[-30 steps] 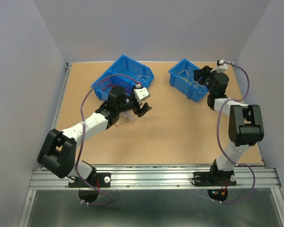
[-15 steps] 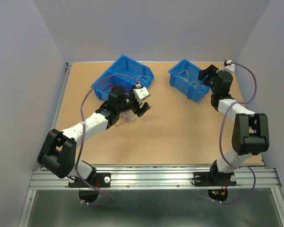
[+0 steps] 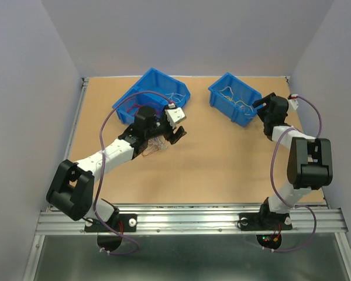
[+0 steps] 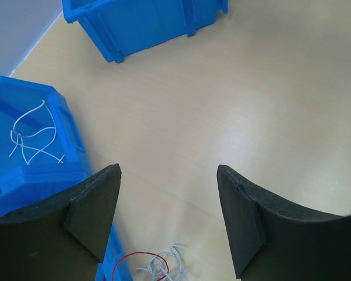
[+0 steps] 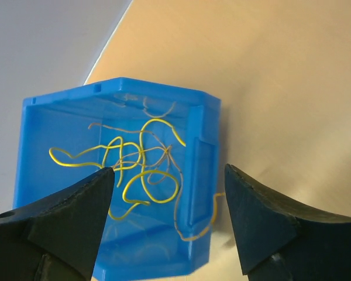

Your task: Untangle the cables

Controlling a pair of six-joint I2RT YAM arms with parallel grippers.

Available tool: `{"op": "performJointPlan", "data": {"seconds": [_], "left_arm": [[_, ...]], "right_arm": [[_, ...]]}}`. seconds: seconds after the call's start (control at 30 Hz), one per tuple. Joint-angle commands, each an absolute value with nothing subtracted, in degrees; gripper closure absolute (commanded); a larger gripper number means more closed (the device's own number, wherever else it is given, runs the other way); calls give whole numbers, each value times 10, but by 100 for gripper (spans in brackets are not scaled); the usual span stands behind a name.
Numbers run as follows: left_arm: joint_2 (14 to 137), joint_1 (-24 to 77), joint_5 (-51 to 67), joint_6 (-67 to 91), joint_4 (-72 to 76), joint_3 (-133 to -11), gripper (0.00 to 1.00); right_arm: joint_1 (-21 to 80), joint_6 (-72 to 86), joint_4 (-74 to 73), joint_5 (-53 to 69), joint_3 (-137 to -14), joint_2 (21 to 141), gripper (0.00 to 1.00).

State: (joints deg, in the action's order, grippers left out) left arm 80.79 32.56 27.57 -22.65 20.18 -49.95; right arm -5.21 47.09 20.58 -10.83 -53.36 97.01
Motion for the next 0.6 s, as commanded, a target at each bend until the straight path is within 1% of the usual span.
{"op": "performJointPlan", "data": {"seconds": [0.0, 0.1, 0.3, 0.57], "left_arm": [[807, 329, 281, -231, 214, -527, 22], [809, 330, 282, -232, 210, -529, 22], [807, 330, 280, -232, 209, -529, 22], [816, 331, 279, -233, 204, -534, 22]], "right_arm": [[-50, 489, 185, -190, -500, 910, 20], [-50, 505, 178, -179, -489, 900, 21], [-49, 547, 111, -214, -497, 889, 24], [-49, 574, 98, -142, -513, 923, 27]]}}
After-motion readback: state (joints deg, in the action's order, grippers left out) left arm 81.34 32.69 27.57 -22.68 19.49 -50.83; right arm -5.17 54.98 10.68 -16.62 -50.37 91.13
